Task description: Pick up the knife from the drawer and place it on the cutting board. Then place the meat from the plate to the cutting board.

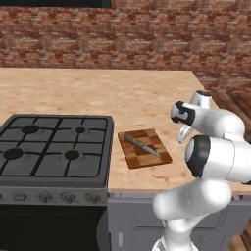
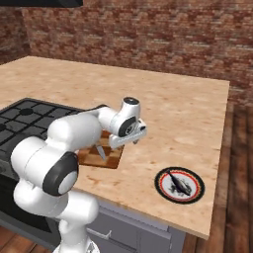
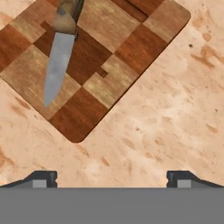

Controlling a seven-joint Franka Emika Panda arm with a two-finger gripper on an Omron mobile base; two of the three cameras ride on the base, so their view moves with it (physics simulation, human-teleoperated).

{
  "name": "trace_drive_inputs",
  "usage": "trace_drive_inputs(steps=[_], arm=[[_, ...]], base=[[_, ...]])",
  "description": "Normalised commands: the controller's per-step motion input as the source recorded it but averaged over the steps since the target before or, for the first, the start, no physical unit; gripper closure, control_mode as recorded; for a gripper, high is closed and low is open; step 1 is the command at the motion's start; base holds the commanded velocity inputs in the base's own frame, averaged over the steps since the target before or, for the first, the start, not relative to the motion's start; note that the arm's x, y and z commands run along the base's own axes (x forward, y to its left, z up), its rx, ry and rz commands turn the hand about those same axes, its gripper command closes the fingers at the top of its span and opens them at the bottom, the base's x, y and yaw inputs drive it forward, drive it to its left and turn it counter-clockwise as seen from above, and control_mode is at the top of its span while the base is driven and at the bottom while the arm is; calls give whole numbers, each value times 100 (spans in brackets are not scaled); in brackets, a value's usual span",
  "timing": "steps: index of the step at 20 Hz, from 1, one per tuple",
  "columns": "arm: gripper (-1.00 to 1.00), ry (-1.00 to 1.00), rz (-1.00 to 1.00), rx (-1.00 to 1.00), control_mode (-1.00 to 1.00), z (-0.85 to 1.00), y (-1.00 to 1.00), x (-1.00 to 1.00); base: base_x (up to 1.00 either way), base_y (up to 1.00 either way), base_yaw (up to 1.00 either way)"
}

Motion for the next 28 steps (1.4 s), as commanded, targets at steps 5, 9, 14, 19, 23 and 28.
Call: trace_drive_inputs(steps=[5,9,14,19,23,28], arm=[[-100,9,0,0,-100,21,-54,-42],[-100,12,0,0,-100,13,-64,-36],[-100,12,0,0,-100,5,-60,-21],[-100,2,0,0,-100,0,-52,-12],[-100,0,0,0,-100,-4,-38,-22],[-100,0,-5,0,-100,0,-4,-19]], base=[[0,0,0],[0,0,0],[0,0,0],[0,0,0],[0,0,0],[0,0,0]])
